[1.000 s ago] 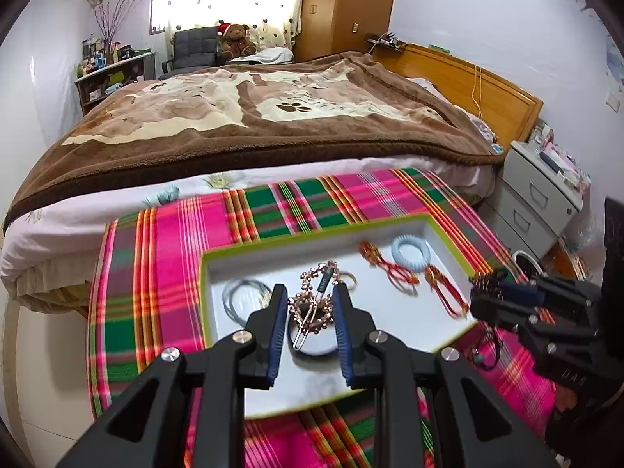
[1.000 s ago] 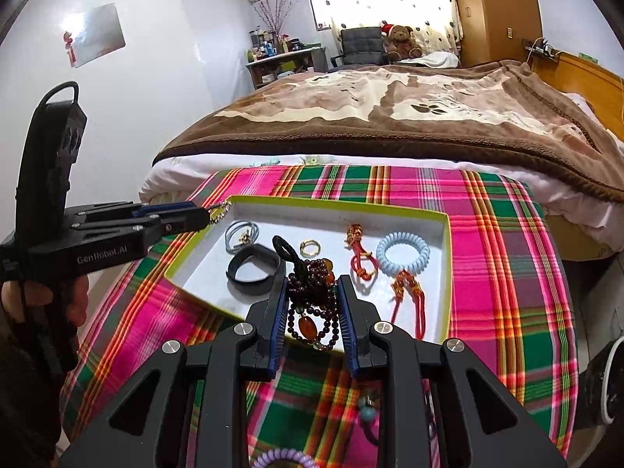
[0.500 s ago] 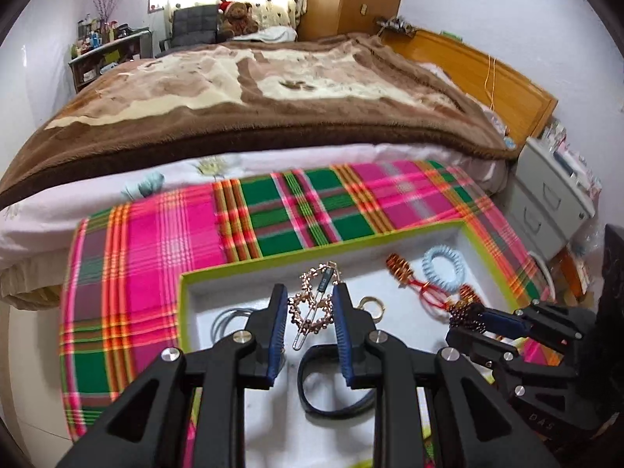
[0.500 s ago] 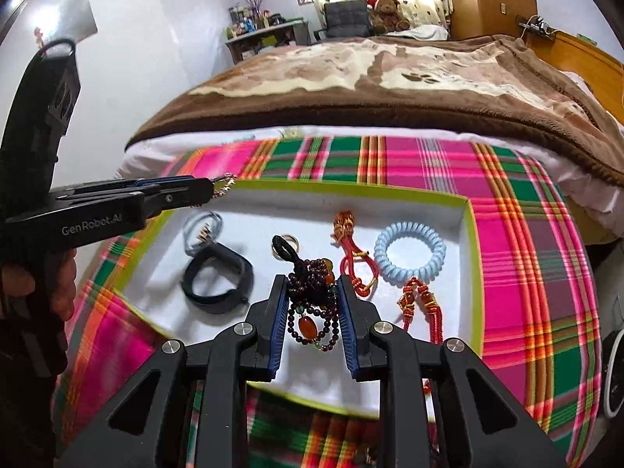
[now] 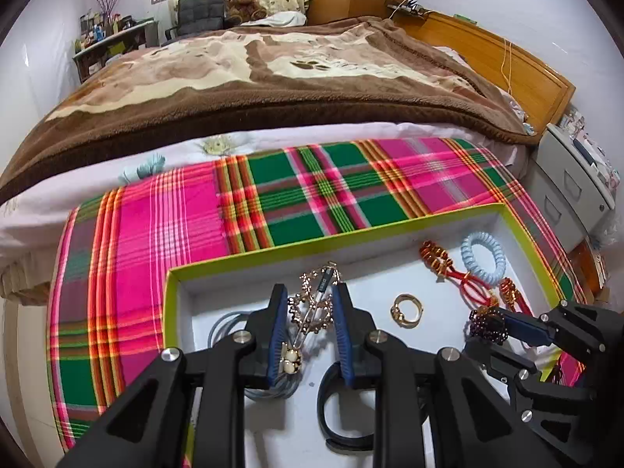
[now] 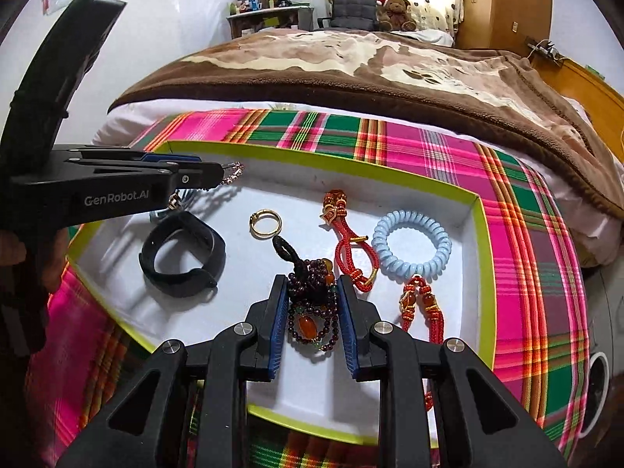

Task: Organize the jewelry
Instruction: 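Lower the hair clip into the tray with left tool while right tool releases the beaded bracelet there, then withdraw left tool and grasp the lavender coil bracelet on the cloth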

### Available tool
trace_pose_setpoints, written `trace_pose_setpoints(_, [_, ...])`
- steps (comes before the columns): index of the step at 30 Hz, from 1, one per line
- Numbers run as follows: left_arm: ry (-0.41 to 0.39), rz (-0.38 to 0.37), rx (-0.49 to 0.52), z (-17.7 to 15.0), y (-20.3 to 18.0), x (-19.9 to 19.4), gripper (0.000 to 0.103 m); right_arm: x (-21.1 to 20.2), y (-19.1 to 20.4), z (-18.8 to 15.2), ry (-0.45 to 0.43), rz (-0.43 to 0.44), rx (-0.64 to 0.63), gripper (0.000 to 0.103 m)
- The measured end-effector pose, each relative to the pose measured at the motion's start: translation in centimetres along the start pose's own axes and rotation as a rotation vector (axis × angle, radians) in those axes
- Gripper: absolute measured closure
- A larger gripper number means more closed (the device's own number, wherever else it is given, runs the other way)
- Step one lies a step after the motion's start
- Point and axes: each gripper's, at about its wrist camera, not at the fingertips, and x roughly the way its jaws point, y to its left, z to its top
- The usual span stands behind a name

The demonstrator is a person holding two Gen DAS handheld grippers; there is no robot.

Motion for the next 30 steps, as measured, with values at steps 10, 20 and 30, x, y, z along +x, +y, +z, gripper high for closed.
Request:
trace_pose_setpoints(10, [0.021, -0.008, -0.007, -0.2, -0.1, 0.8, 0.078, 0.3, 0.1, 0.0, -0.003, -0.035, -0.006, 0.077])
trace_pose_setpoints(20, [0.004, -0.011, -0.025, -0.3, -0.4, -0.3, 0.061, -0.6, -0.4, 0.1, -0.032, -0.017, 0.025, 0.069])
trace_pose_setpoints(30, [-0.074, 0.020, -0.025, -2.0, -1.8, -5.2, 0.056, -4.4, 0.0, -0.5, -0.102, 0.012, 0.035, 0.067])
